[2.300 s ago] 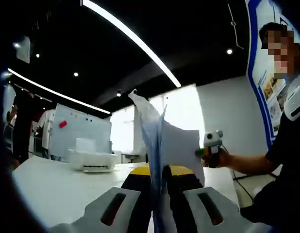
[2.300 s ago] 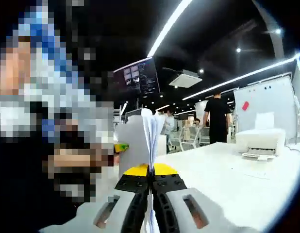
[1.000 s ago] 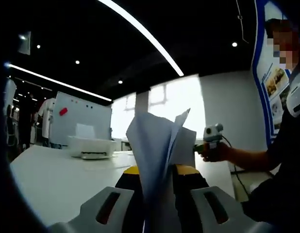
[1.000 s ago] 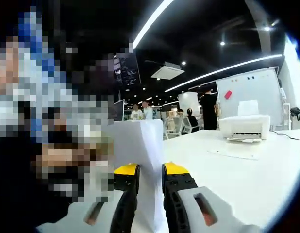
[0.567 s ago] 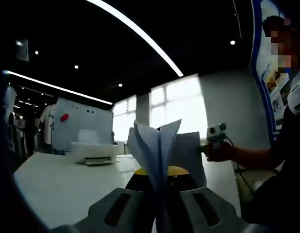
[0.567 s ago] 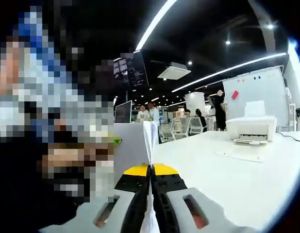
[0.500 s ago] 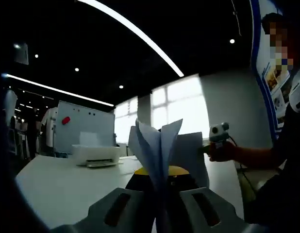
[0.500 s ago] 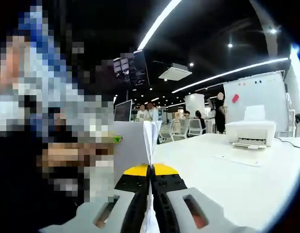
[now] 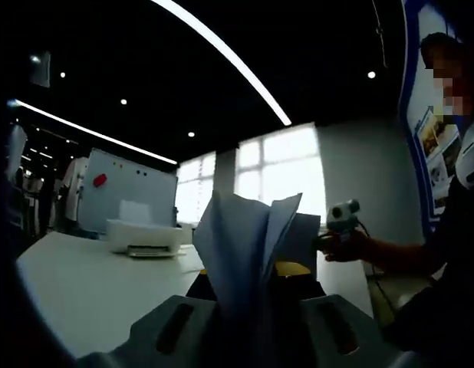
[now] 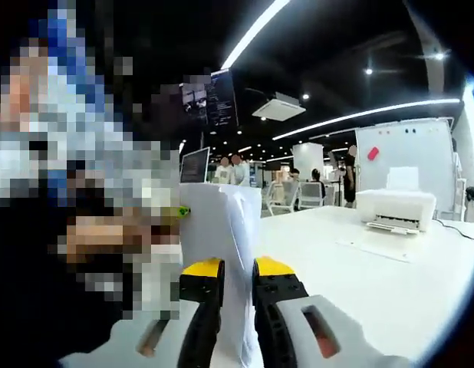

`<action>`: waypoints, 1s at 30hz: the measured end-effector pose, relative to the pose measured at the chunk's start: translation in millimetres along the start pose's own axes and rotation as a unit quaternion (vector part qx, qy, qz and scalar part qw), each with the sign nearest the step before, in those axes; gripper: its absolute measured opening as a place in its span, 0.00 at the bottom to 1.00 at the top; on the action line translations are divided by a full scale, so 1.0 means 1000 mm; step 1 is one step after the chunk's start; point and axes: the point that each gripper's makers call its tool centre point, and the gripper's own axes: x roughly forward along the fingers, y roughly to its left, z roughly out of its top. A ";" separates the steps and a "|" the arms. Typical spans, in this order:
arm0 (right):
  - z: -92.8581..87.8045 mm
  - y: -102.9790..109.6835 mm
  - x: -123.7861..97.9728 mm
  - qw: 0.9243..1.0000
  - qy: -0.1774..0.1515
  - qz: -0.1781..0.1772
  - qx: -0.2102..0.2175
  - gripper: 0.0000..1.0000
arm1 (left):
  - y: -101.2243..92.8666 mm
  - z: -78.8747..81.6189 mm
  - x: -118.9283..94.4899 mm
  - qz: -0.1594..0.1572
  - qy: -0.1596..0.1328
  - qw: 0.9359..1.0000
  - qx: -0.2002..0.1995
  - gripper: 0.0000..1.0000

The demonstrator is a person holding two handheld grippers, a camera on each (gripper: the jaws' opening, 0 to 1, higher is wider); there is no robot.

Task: Organize the stack of printing papers by aligning and flattening the scattered papers on the table

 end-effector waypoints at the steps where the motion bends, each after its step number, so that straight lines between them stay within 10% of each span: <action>1: 0.000 0.000 0.001 1.000 0.000 0.001 0.001 0.10 | 0.000 0.000 0.001 0.000 0.001 1.000 0.001 0.18; 30: 0.002 0.017 0.002 1.000 0.006 0.022 0.007 0.00 | -0.010 0.000 0.008 -0.011 0.005 1.000 -0.004 0.06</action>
